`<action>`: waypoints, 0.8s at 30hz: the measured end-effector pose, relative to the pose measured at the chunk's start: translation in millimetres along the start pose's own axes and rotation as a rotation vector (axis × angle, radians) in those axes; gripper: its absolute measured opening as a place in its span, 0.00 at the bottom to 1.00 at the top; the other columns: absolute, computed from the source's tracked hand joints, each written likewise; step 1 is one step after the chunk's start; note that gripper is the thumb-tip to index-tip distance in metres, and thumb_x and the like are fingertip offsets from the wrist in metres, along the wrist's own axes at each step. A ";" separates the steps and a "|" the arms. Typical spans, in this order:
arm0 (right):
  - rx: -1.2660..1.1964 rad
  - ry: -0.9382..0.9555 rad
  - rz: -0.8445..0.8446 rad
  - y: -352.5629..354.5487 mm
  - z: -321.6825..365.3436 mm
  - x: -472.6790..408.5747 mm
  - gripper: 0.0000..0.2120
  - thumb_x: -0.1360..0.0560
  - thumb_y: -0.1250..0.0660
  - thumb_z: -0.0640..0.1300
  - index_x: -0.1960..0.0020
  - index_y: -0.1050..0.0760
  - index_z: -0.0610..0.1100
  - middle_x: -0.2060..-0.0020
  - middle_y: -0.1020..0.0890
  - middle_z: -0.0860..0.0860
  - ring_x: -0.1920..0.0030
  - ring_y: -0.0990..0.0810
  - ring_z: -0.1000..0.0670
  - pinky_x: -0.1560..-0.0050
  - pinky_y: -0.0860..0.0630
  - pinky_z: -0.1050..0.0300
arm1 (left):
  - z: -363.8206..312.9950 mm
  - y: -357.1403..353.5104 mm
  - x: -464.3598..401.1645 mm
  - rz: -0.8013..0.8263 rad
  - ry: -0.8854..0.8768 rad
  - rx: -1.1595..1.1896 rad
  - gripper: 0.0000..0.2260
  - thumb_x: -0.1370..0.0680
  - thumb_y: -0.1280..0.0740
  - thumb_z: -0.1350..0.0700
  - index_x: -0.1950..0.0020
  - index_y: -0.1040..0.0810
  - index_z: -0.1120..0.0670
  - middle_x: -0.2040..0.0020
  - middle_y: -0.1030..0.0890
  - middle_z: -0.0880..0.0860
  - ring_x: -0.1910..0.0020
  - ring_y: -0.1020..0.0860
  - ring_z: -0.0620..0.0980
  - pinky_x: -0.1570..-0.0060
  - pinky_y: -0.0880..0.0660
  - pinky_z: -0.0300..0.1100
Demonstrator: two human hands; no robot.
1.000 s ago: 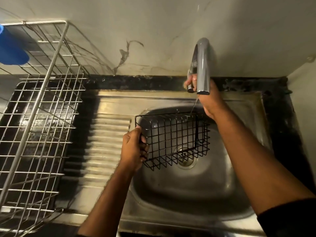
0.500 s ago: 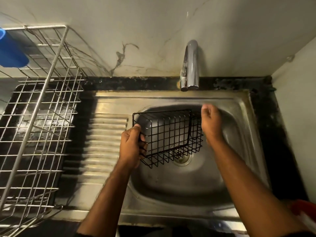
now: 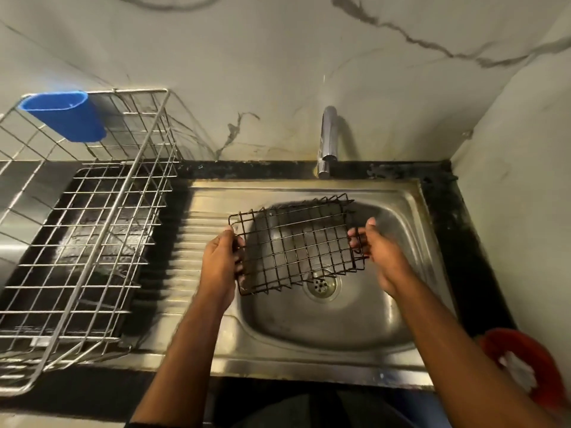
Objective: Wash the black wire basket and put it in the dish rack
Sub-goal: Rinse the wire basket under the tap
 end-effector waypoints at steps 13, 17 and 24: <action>-0.083 0.000 0.044 20.3 0.3 23.1 0.10 0.21 0.33 0.50 0.51 0.17 0.45 0.61 0.19 0.50 0.62 0.23 0.52 0.50 0.26 0.55 | 9.4 23.8 31.5 0.121 0.005 0.151 0.24 0.14 0.50 0.45 0.42 0.21 0.60 0.53 0.15 0.59 0.55 0.15 0.53 0.60 0.19 0.47; -0.024 0.006 0.022 21.6 2.1 29.5 0.11 0.20 0.35 0.51 0.54 0.17 0.47 0.60 0.18 0.49 0.59 0.23 0.51 0.48 0.27 0.53 | 12.0 12.9 39.6 0.023 0.002 0.086 0.22 0.14 0.49 0.44 0.46 0.22 0.58 0.58 0.15 0.55 0.63 0.18 0.50 0.63 0.25 0.45; -0.059 0.043 0.010 28.5 10.4 30.7 0.11 0.19 0.36 0.49 0.50 0.17 0.45 0.60 0.20 0.49 0.63 0.28 0.54 0.55 0.31 0.58 | 13.5 2.1 45.0 -0.012 0.035 0.090 0.21 0.14 0.47 0.43 0.49 0.23 0.57 0.59 0.17 0.53 0.66 0.20 0.47 0.64 0.29 0.42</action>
Point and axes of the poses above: each hand's wrist, its own x-axis away from the middle knuckle, its own y-axis out of the back of the hand, z = x × y, the point moved 4 cm from there along -x, towards the middle knuckle
